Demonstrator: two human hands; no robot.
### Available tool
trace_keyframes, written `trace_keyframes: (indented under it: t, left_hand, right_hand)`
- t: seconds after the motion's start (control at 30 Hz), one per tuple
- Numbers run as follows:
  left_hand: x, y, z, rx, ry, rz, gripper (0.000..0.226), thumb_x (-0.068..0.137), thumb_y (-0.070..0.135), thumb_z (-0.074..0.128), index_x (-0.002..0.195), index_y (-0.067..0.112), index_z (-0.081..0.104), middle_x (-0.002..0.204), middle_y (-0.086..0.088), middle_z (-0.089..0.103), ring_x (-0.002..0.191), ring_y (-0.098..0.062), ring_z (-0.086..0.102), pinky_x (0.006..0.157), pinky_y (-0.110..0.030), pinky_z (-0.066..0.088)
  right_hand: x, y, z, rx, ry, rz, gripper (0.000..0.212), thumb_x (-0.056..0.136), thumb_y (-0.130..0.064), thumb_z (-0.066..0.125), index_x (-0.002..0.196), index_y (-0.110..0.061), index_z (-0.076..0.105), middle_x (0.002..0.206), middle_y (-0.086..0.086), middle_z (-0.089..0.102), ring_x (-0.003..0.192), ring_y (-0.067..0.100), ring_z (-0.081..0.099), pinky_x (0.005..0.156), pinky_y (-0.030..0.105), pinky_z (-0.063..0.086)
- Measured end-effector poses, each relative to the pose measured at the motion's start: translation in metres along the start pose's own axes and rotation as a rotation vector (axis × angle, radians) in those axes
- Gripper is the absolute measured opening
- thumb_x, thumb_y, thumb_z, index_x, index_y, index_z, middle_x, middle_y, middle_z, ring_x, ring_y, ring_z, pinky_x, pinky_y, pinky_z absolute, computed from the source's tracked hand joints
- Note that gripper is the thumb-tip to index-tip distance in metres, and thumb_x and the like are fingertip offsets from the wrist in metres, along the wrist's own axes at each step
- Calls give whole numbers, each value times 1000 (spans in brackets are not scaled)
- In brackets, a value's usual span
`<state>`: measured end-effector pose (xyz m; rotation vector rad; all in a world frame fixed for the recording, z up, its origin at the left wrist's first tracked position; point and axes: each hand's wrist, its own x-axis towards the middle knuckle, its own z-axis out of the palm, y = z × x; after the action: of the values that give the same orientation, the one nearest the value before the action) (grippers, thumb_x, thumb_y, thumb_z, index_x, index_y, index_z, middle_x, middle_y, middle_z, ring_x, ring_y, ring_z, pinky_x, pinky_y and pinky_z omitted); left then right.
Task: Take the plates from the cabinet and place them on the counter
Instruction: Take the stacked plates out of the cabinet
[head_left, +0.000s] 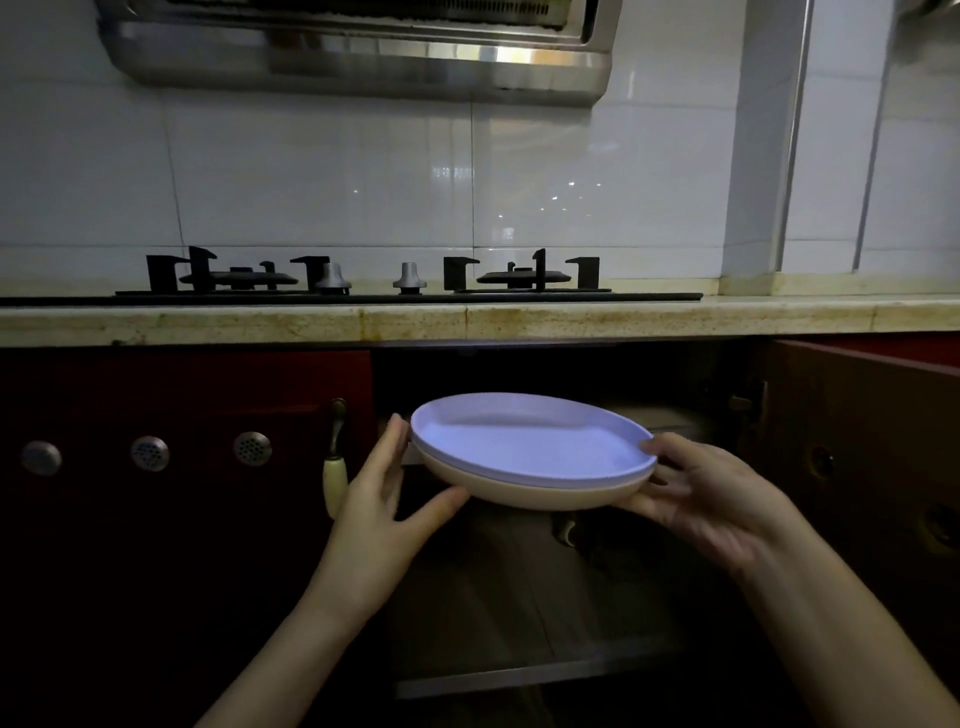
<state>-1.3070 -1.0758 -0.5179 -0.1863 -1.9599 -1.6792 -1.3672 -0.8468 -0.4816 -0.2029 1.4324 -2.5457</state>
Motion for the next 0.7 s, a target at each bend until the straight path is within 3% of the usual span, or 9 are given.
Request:
trace_keyframes:
  t: [0.1,0.17,0.23,0.33,0.47,0.53,0.6,0.7]
  left_hand:
    - [-3,8,0,-295,-59,-125,85,59,40,69,136,18,43,126,10,62,114,0,57,91,-14,48]
    - [0,14,-1,-493,-44,-215,52,76,37,59,121,10,58,112,-1,72,106,-10,65,86,-22,54]
    - [5,22,0,-614,36,-336,36,88,30,50,114,6,61,108,-10,72,101,-18,67,78,-27,55]
    - [7,33,-1,-647,107,-450,33,93,13,45,121,-3,54,105,-18,67,91,-21,64,66,-33,58]
    - [4,36,-13,-592,42,-521,32,91,6,43,118,-7,54,103,-22,66,87,-24,63,62,-29,58]
    - [3,37,-21,-568,6,-535,30,90,4,44,114,-8,55,96,-20,67,86,-24,64,63,-31,58]
    - [1,37,-28,-547,-12,-536,32,89,4,44,116,-8,55,103,-22,67,91,-25,64,68,-33,57]
    - [-1,40,-38,-513,-28,-510,36,85,5,46,118,-8,55,116,-25,65,100,-26,63,72,-38,56]
  right_hand:
    - [-6,1,-1,-18,-4,-1,15,88,5,42,89,7,57,94,27,63,82,33,63,55,44,57]
    - [-11,1,-1,-36,-14,-12,15,87,5,43,87,6,58,86,25,68,74,31,68,54,44,58]
    - [-16,1,0,-41,-37,-18,15,86,5,44,88,6,59,76,23,73,65,29,72,53,43,59]
    - [-21,0,2,-54,-77,-15,16,86,4,45,89,7,60,72,20,74,63,26,73,50,39,59]
    - [-24,3,1,-96,-101,-10,18,80,2,51,93,5,62,79,20,75,66,25,73,51,37,59]
    - [-24,5,2,-110,-121,-8,27,67,-1,57,93,3,64,84,21,75,69,26,73,52,37,59]
    - [-25,7,4,-128,-138,-14,33,60,-6,58,90,2,66,87,21,75,71,26,73,54,38,60]
    - [-25,8,11,-141,-204,-19,24,59,-7,58,76,2,72,87,22,75,72,27,73,54,37,60]
